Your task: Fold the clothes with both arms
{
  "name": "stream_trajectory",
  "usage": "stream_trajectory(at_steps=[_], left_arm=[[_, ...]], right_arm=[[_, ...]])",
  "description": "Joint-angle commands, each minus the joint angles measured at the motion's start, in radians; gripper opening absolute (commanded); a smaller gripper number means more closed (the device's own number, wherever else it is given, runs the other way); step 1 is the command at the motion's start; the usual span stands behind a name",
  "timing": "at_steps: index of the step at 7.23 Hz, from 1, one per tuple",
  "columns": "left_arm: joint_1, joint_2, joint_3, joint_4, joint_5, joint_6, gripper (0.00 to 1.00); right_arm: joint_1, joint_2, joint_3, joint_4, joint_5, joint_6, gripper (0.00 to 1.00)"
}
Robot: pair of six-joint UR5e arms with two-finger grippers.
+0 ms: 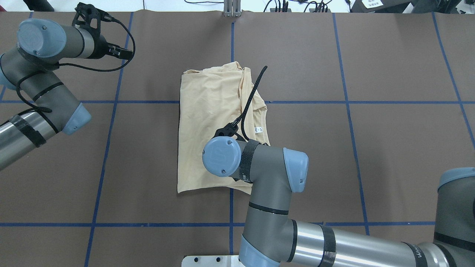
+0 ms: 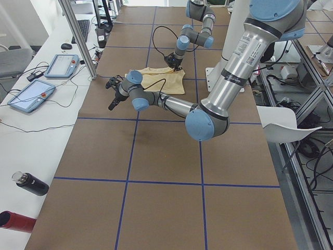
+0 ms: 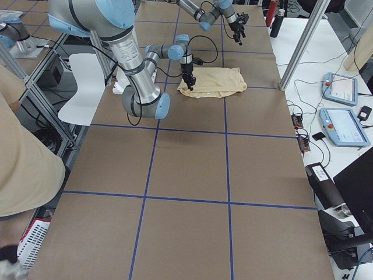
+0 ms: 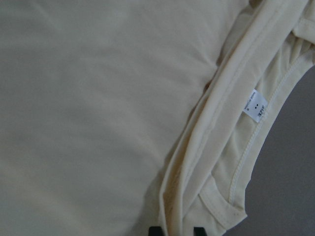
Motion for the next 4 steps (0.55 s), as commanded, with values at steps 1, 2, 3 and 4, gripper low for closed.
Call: stream_trajectory(at_steps=[1, 2, 3, 4], left_arm=[[0.002, -0.001, 0.0, 0.0, 0.0, 0.0, 1.0], [0.002, 0.0, 0.0, 0.0, 0.0, 0.0, 1.0], [0.003, -0.001, 0.0, 0.0, 0.0, -0.002, 1.0], [0.003, -0.001, 0.0, 0.0, 0.0, -0.002, 1.0]], right_arm=[[0.0, -0.032, 0.026, 0.002, 0.0, -0.001, 0.0], [0.0, -0.1, 0.111, 0.002, 0.0, 0.001, 0.0], [-0.015, -0.183, 0.22, 0.002, 0.0, 0.01, 0.0], [-0.032, -0.234, 0.266, 0.008, -0.02, 0.018, 0.0]])
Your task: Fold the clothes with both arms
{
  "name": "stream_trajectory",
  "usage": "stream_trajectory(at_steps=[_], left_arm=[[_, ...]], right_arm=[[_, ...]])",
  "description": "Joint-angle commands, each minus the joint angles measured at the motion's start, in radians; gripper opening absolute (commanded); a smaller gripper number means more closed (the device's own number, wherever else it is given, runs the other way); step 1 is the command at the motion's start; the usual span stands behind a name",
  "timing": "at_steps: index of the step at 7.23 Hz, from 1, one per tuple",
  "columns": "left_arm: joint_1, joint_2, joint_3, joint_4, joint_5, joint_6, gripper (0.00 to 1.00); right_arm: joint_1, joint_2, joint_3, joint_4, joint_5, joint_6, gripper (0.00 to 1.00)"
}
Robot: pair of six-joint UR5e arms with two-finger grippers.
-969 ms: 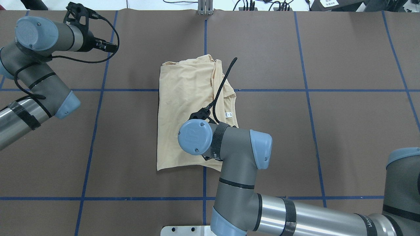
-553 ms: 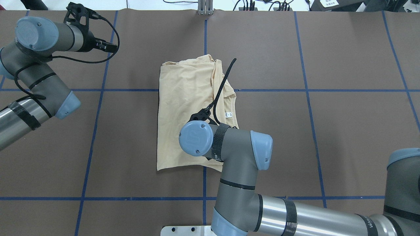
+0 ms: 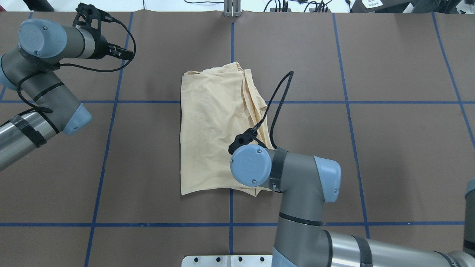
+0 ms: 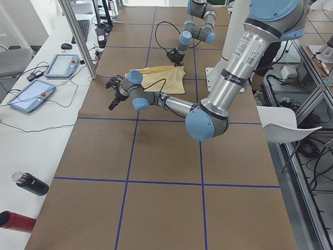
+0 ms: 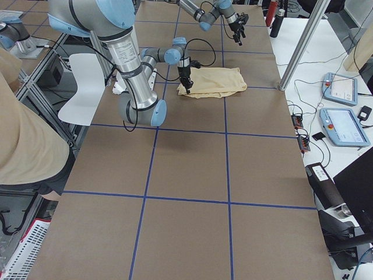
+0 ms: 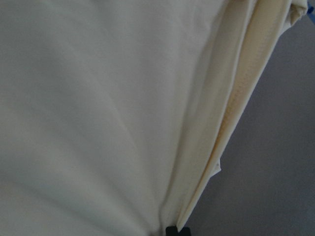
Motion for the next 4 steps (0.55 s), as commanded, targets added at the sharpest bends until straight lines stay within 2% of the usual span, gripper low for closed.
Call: stream_trajectory(at_steps=[1, 2, 4], left_arm=[[0.001, 0.0, 0.0, 0.0, 0.0, -0.001, 1.0], [0.002, 0.0, 0.0, 0.0, 0.0, -0.001, 1.0], [0.002, 0.0, 0.0, 0.0, 0.0, 0.001, 1.0]], right_arm=[[-0.041, -0.081, 0.08, 0.04, -0.035, 0.071, 0.61], [-0.049, -0.092, 0.071, 0.098, -0.043, 0.16, 1.0], [0.009, -0.074, 0.051, 0.13, -0.043, 0.169, 1.0]])
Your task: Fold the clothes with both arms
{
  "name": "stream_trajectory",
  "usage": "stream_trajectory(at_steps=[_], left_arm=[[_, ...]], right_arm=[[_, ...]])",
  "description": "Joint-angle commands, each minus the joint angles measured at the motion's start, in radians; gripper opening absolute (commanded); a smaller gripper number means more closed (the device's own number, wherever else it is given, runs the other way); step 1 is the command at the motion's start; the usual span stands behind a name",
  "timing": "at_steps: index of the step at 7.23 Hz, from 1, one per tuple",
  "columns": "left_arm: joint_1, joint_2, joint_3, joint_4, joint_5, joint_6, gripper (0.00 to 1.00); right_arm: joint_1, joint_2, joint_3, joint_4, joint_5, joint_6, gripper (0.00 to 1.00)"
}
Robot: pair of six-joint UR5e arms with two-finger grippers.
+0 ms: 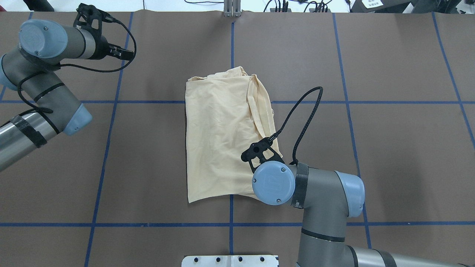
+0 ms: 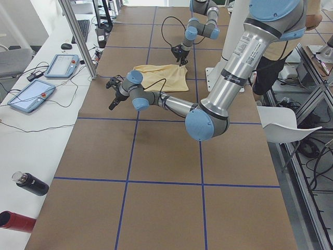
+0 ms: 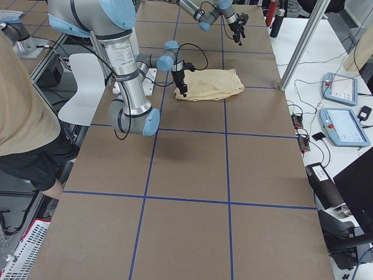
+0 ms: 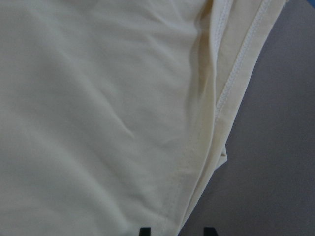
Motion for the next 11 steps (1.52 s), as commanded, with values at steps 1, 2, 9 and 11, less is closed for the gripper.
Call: stream_trajectory(at_steps=[1, 2, 9, 11], left_arm=[[0.002, 0.0, 0.0, 0.0, 0.0, 0.0, 1.0], [0.003, 0.0, -0.002, 0.0, 0.0, 0.0, 1.0], [0.003, 0.002, -0.002, -0.002, 0.0, 0.0, 1.0], [0.003, 0.0, -0.002, -0.002, 0.0, 0.0, 1.0]], right_arm=[[0.083, 0.074, -0.091, 0.059, -0.002, 0.007, 1.0], [0.132, 0.176, -0.232, 0.111, 0.006, 0.004, 1.0], [0.257, 0.352, -0.575, 0.22, 0.044, -0.088, 1.0], [0.257, 0.363, -0.606, 0.247, 0.044, -0.089, 1.0]])
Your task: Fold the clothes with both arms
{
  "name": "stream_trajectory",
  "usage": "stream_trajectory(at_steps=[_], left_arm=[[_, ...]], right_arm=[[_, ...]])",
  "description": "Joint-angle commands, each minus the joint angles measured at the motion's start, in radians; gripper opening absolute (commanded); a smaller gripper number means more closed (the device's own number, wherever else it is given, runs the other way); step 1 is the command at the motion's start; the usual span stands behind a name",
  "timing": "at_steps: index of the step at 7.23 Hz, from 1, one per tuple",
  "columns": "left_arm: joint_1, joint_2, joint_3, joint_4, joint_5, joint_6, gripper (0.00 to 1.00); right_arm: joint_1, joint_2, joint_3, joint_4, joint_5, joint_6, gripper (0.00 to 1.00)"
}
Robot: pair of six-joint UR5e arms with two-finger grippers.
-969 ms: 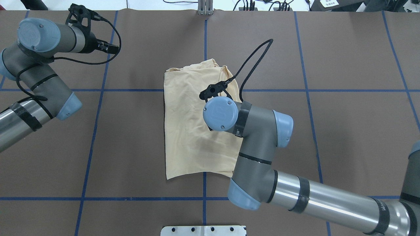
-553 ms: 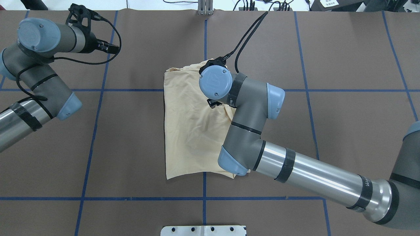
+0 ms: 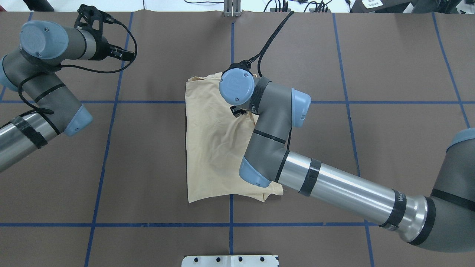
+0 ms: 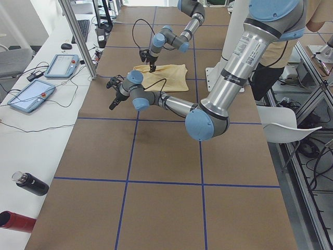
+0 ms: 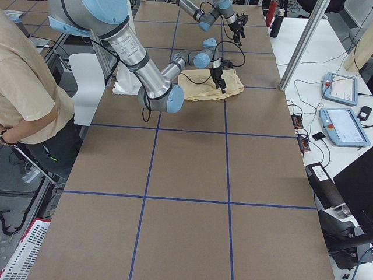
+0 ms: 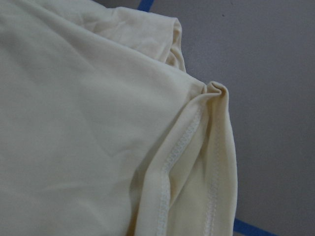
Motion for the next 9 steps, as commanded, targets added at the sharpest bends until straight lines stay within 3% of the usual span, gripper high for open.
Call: stream_trajectory(at_steps=[1, 6, 9], left_arm=[[0.0, 0.001, 0.0, 0.0, 0.0, 0.0, 1.0], [0.005, -0.001, 0.003, 0.0, 0.0, -0.024, 1.0], [0.008, -0.001, -0.009, 0.0, -0.006, -0.052, 1.0]], right_arm=[[0.0, 0.007, -0.02, 0.005, 0.0, -0.004, 1.0], [0.063, 0.002, -0.018, -0.107, 0.0, -0.106, 0.99], [0.156, -0.099, 0.054, -0.092, 0.026, -0.237, 0.99]])
